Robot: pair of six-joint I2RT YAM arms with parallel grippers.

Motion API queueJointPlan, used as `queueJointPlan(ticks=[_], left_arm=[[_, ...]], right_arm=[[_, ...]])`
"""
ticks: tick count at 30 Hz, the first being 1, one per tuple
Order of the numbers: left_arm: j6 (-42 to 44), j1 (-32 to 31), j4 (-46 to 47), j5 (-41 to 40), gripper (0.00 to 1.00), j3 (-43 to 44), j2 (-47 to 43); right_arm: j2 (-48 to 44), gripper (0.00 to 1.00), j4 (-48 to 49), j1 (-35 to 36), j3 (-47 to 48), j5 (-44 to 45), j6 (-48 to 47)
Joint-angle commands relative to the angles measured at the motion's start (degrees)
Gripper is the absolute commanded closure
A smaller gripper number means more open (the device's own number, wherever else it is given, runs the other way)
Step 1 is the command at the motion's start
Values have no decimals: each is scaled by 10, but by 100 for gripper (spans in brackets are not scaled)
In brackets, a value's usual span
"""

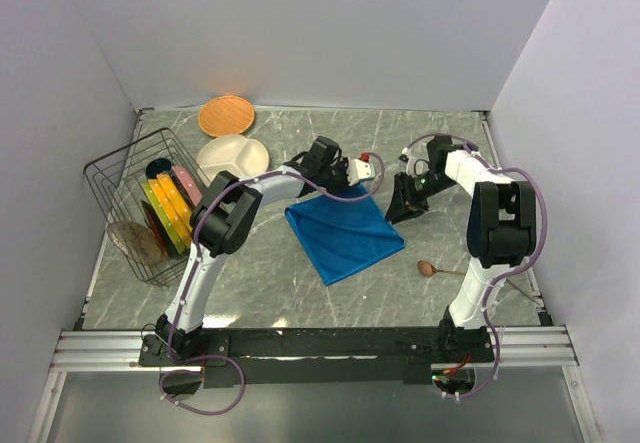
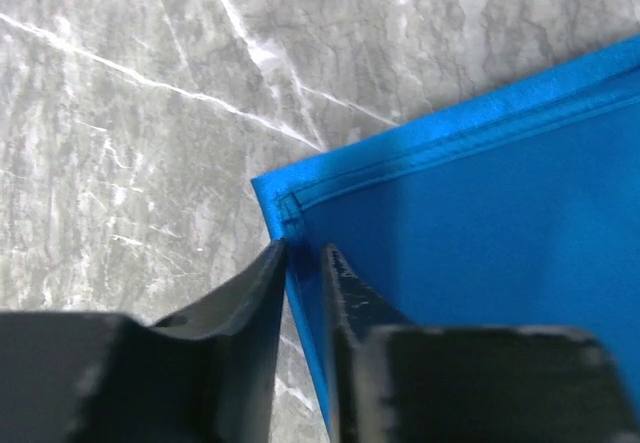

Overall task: Fold the napkin into a case and place the utensils inside
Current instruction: Fold the top corner of the square-folded napkin at the center of the board, then smooth out the top corner of the square-folded napkin at the center of the board.

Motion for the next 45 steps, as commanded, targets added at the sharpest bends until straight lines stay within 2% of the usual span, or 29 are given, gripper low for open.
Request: queueJointPlan(ticks=[1,2,5,6,7,8,9,13,16,17,18,20,22,23,25,26,27,28,30,32,33,34,37,42,45], left_arm=[[-26,6,36,1,68,34,-12],[-36,13,40,4,59,39,-17],[-83,27,41,2,44,78,-32],[-99,30,37,2,42,89,-39],[-109,34,39,0,35,107,-46],[-120,42,42,-10,31,112,-51],[-142,46,44,-15,27,117,-66],[-211,70,68,-32,1,95,-134],[-280,89,92,-49,1,40,-205],[-302,90,108,-73,1,23,-220],[-330,89,104,-95,1,8,-245],[-330,93,58,-95,1,-15,-266],[-408,101,20,-96,1,0,-266],[-444,107,-51,-94,1,8,-259],[-508,138,-83,37,1,2,-254],[-534,151,-64,95,1,-24,-266],[-622,164,43,135,1,-102,-276],[-666,174,89,178,1,-133,-285],[-703,175,106,209,1,-156,-286],[-731,173,119,249,1,-166,-277],[-778,173,136,256,1,-191,-276],[-800,172,179,263,1,-207,-273],[-869,161,232,264,1,-260,-267],[-943,145,280,270,1,-306,-236],[-958,137,289,279,1,-304,-207]], right_arm=[[-34,62,16,-4,18,-46,18],[-42,61,23,-4,12,-56,22],[-68,59,54,-4,7,-68,39],[-75,59,64,-4,8,-69,45],[-84,58,85,-4,10,-68,55],[-98,53,95,-4,18,-67,55],[-106,50,104,-4,23,-61,73],[-147,45,159,4,65,-1,67],[-195,30,216,32,58,65,26],[-215,18,232,39,52,76,18],[-225,12,249,44,44,83,19],[-240,0,319,46,16,79,45],[-227,0,377,46,12,75,82],[-216,0,397,46,17,88,99],[-158,0,414,40,70,79,132],[-130,0,393,21,105,-24,128],[-99,0,377,15,137,-82,139],[-50,0,299,15,206,-100,146],[-35,0,243,32,226,-133,149],[-76,0,280,43,137,-144,190],[-92,0,305,55,96,-158,251],[-118,0,349,62,22,-170,278],[-143,0,371,96,-72,-183,316],[-123,0,367,122,-133,-185,312],[-92,0,378,122,-149,-199,312]])
